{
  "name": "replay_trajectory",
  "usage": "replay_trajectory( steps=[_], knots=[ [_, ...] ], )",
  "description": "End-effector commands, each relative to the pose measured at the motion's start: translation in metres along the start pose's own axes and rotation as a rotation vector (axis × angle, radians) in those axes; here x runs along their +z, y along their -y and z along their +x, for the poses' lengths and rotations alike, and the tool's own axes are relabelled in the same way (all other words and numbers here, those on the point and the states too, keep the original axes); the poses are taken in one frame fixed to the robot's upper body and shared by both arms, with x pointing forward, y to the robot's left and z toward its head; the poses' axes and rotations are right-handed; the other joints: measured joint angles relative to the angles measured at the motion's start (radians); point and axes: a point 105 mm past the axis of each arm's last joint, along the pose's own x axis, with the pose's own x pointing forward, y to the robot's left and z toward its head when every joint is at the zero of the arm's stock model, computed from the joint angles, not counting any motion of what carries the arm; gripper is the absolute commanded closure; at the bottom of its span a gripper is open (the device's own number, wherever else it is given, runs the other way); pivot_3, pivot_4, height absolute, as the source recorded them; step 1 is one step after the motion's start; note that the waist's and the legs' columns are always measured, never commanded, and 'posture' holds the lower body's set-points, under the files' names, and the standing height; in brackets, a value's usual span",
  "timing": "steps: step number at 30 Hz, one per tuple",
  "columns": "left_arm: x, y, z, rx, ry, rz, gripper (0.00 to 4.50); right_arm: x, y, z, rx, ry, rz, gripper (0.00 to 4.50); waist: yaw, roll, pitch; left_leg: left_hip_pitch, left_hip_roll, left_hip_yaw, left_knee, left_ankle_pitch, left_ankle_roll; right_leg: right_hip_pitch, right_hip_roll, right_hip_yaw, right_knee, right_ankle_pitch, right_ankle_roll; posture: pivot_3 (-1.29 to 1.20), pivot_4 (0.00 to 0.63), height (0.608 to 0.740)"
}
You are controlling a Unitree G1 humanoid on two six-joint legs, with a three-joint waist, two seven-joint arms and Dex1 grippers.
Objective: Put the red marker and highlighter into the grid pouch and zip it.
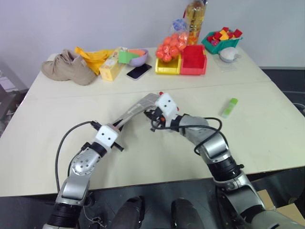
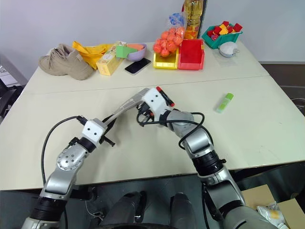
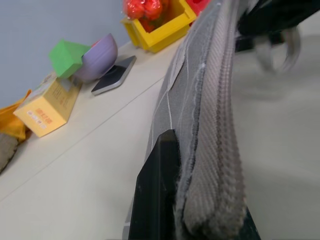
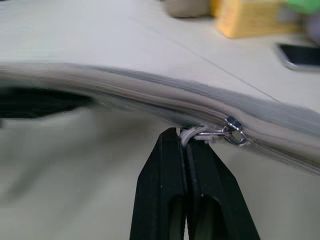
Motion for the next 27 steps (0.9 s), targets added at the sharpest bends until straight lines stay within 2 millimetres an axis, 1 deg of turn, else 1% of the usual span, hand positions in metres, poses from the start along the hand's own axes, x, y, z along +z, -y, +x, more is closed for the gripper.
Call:
replay_trajectory(
  steps=[1,3,5,7,9,13,15,16,17,18,19,21,23,24,27],
  knots=[
    [0.015,0.001,0.006,0.018,0.042,0.024,4.50,0.031,-0.028,0.004,0.113,0.076,-0.102,4.43,0.001,0.000,0.000,0.000,0.000,0.000,0.000,0.000,0.000,0.000,0.000,0.000,0.000,0.000,0.000,0.00,0.150,0.740],
    [0.015,0.001,0.007,0.022,0.039,0.022,4.50,0.032,-0.036,0.005,0.149,0.077,-0.113,4.43,0.002,0.000,0.000,0.000,0.000,0.000,0.000,0.000,0.000,-0.001,0.000,-0.001,0.000,0.000,0.000,0.00,0.150,0.740],
    [0.016,0.002,0.011,0.040,0.040,0.015,4.50,0.035,-0.057,0.006,0.246,0.084,-0.123,4.43,0.002,0.000,0.000,0.000,0.000,0.000,0.000,0.000,0.000,-0.001,0.000,-0.001,0.000,0.000,0.000,0.00,0.150,0.740],
    [0.016,0.001,0.015,0.062,0.037,0.007,4.50,0.037,-0.071,0.007,0.307,0.089,-0.130,4.43,0.002,0.000,0.000,0.000,0.000,0.000,0.001,0.000,0.000,-0.001,0.000,-0.001,0.000,0.000,0.000,0.00,0.150,0.740],
    [0.016,-0.002,0.017,0.083,0.033,0.002,4.50,0.038,-0.073,0.009,0.308,0.088,-0.132,4.43,0.001,0.000,0.000,0.000,0.000,0.000,0.000,0.000,0.000,-0.001,0.000,-0.001,0.000,0.000,0.000,0.00,0.150,0.740],
    [0.016,-0.011,0.022,0.155,0.024,-0.033,4.50,0.037,-0.070,0.009,0.311,0.080,-0.125,4.43,0.002,0.000,0.000,0.000,0.000,-0.001,0.001,0.000,0.000,-0.001,0.000,-0.001,0.000,0.000,0.000,0.00,0.150,0.740],
    [0.016,-0.015,0.023,0.183,0.021,-0.031,4.50,0.037,-0.067,0.005,0.314,0.077,-0.109,3.90,0.002,0.000,0.000,0.000,0.000,-0.001,0.001,0.000,0.000,-0.001,0.000,-0.001,0.000,0.000,0.000,0.00,0.150,0.740],
    [0.015,-0.019,0.023,0.198,0.015,-0.021,4.50,0.036,-0.062,0.002,0.306,0.075,-0.103,3.56,0.001,0.000,0.000,0.000,0.000,-0.001,0.001,0.000,0.000,0.000,0.000,-0.001,0.000,0.000,0.000,0.00,0.150,0.740],
    [0.013,-0.023,0.022,0.217,0.007,-0.012,4.50,0.033,-0.052,-0.001,0.266,0.066,-0.100,3.10,0.001,0.000,0.000,0.000,0.000,-0.001,0.001,0.000,0.000,0.000,0.000,-0.001,0.000,0.000,0.000,0.00,0.150,0.740],
    [0.012,-0.027,0.020,0.236,-0.004,-0.002,4.50,0.029,-0.039,-0.003,0.209,0.052,-0.100,2.66,0.001,0.000,0.000,0.000,0.000,-0.001,0.001,0.000,0.000,0.000,0.000,-0.001,0.000,0.000,0.000,0.00,0.150,0.740],
    [0.008,-0.032,0.018,0.259,-0.021,0.012,4.50,0.023,-0.023,-0.006,0.140,0.030,-0.096,2.06,0.002,0.000,0.000,0.000,0.000,-0.001,0.001,0.000,0.000,0.000,0.000,-0.001,0.000,0.000,0.000,0.00,0.150,0.740],
    [0.003,-0.040,0.015,0.293,-0.046,0.026,4.50,0.010,0.006,-0.013,0.017,-0.012,-0.084,1.13,0.004,0.000,0.000,0.000,0.000,-0.001,0.001,0.000,0.000,0.000,0.000,-0.001,0.000,0.000,0.000,0.00,0.150,0.740],
    [0.000,-0.044,0.013,0.310,-0.059,0.027,4.50,-0.003,0.035,-0.022,-0.112,-0.051,-0.065,1.13,0.007,0.000,0.000,0.000,0.000,-0.001,0.001,0.000,0.000,-0.001,0.000,-0.002,0.000,0.000,0.000,0.00,0.150,0.740],
    [-0.001,-0.045,0.013,0.312,-0.062,0.027,4.50,-0.007,0.045,-0.025,-0.156,-0.061,-0.055,1.13,0.007,0.000,0.000,0.000,-0.001,-0.001,0.002,0.000,0.000,-0.001,0.000,-0.002,0.000,0.000,0.000,0.00,0.150,0.740],
    [-0.002,-0.045,0.013,0.305,-0.067,0.045,4.50,-0.025,0.087,-0.037,-0.333,-0.099,0.056,1.13,0.004,0.000,0.000,0.000,-0.001,-0.001,0.001,0.000,0.000,0.001,0.000,-0.002,0.000,0.000,0.000,0.00,0.150,0.740]
  ],
)
